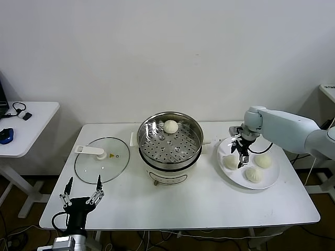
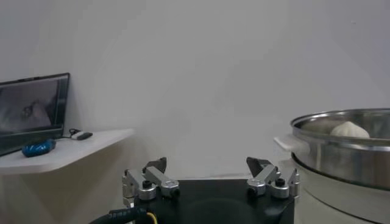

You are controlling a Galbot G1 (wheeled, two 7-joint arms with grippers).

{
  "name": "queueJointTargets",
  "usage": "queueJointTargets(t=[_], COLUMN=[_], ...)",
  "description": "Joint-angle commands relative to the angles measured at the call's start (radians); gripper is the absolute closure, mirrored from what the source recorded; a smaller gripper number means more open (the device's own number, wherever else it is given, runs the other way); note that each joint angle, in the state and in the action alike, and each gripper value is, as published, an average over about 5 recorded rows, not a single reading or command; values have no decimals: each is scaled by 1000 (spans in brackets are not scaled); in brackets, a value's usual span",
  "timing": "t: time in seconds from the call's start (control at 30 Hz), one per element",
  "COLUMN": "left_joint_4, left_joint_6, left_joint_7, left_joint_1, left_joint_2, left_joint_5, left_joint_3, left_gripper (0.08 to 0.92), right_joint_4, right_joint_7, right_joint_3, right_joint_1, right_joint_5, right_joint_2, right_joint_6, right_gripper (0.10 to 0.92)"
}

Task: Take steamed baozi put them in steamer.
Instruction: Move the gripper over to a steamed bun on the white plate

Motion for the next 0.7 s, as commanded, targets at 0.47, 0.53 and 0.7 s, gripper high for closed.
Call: queueJointTargets(t=[0.47,0.53,0.7], left_joint_4=[1,1,2], left_joint_6=[-1,-1,-1], left_joint_7=[0,0,0], left_joint_1=[-3,-3,-4], left_joint_2=[1,1,2], left_joint_5=[-2,-2,-2], left_joint_3=[0,2,4], left_gripper=[177,177,177], right_joint_4=[-19,-15,3], right_joint_7=[3,3,2], right_joint_3=[35,34,28], right_joint_1=[-26,-24,-10], right_joint_5=[-24,-23,-23], right_joint_2=[14,13,2], right_joint_6=[1,0,-1], right_gripper=[274,326,439])
